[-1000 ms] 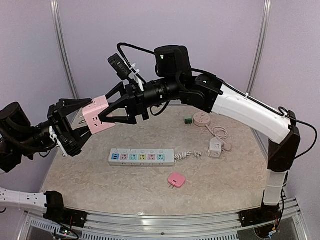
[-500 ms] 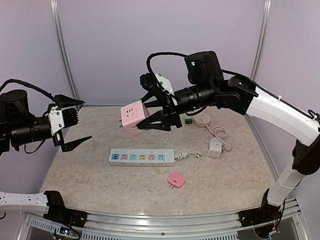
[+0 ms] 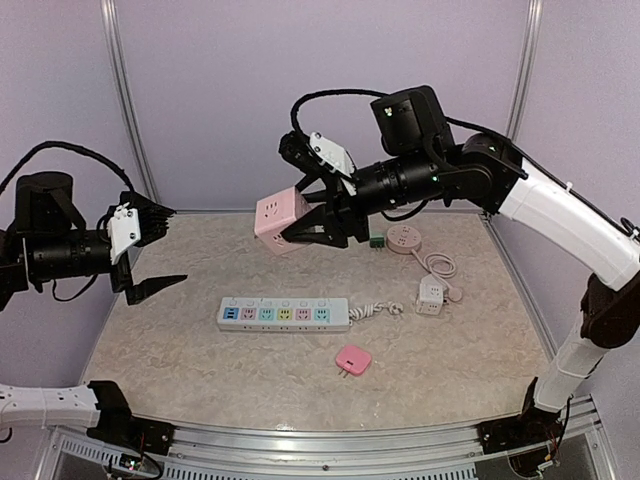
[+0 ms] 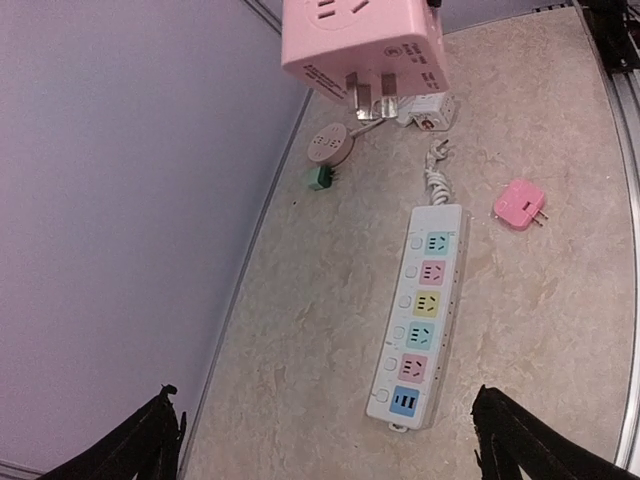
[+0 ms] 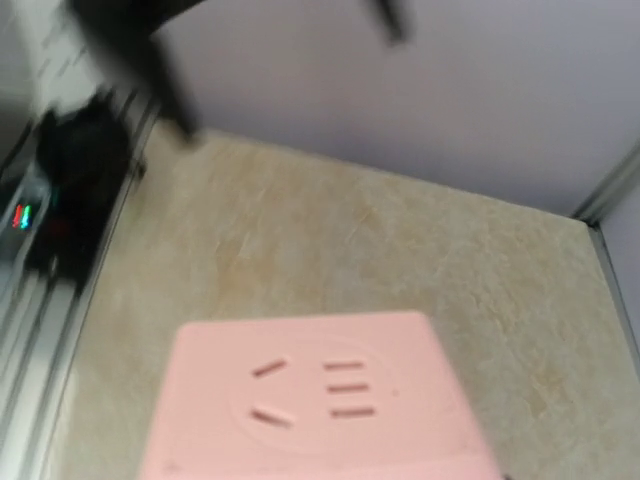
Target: Insert the plug
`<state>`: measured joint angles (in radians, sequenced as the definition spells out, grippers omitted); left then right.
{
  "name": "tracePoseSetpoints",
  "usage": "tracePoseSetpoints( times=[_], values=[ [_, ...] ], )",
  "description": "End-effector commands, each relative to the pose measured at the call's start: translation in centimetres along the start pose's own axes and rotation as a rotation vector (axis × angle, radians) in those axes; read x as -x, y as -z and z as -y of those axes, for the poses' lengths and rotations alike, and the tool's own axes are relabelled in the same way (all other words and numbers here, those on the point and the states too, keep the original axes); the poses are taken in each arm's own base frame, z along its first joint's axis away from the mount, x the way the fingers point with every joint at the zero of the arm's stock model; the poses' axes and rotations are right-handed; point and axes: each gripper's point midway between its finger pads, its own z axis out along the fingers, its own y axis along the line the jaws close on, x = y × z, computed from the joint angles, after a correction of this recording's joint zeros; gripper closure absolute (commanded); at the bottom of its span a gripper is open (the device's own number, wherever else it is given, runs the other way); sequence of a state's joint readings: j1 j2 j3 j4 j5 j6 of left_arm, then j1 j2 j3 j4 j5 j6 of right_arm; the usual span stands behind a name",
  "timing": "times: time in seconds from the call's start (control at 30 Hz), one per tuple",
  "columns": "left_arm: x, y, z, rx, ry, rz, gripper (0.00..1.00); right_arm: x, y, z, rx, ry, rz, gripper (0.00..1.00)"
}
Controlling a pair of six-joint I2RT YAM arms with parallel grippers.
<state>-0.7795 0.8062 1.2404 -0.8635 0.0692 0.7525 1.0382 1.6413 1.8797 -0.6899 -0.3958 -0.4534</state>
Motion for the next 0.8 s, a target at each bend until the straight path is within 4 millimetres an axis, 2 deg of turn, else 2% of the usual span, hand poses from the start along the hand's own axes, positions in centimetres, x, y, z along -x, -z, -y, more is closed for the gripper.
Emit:
tracePoseSetpoints(
  times=[0.0, 0.03, 0.07, 0.13, 0.17, 0.23, 0.37, 0.53, 0.63, 0.77],
  values=[
    [1.5, 0.7, -0.2, 0.089, -0.183, 0.096, 0.01, 5.4, 2.0, 6.2, -0.159, -0.443, 0.2, 1.0],
    [2.1, 1.2, -0.6, 0.151, -0.245, 0.128, 0.01, 5.6, 2.3, 7.5, -0.143, -0.625, 0.245, 1.0],
    [2.8, 1.4, -1.1, 0.211, -0.311, 0.15, 0.01, 5.5, 2.1, 7.9, -0.065, -0.844, 0.29, 1.0],
    [4.1, 1.9, -1.5, 0.301, -0.438, 0.195, 0.01, 6.0, 1.9, 7.6, 0.164, -1.083, 0.41, 1.0],
    [4.6, 2.1, -1.5, 0.324, -0.478, 0.212, 0.01, 7.1, 2.7, 7.6, 0.255, -1.12, 0.504, 1.0],
    [5.6, 2.4, -1.6, 0.335, -0.509, 0.247, 0.01, 7.5, 3.6, 7.6, 0.318, -1.16, 0.571, 1.0],
    [6.5, 1.8, -1.9, 0.308, -0.49, 0.249, 0.01, 6.4, 3.9, 8.2, 0.201, -1.18, 0.511, 1.0],
    [8.0, 1.0, -2.1, 0.262, -0.405, 0.28, 0.01, 6.6, 3.8, 7.9, 0.247, -1.213, 0.521, 1.0],
    [9.2, -0.1, -2.0, 0.195, -0.31, 0.3, 0.01, 6.6, 3.0, 7.1, 0.31, -1.232, 0.513, 1.0],
    [11.8, -0.6, -3.5, 0.175, -0.211, 0.335, 0.01, 7.2, 2.4, 5.4, 0.361, -1.2, 0.484, 1.0]
  ],
)
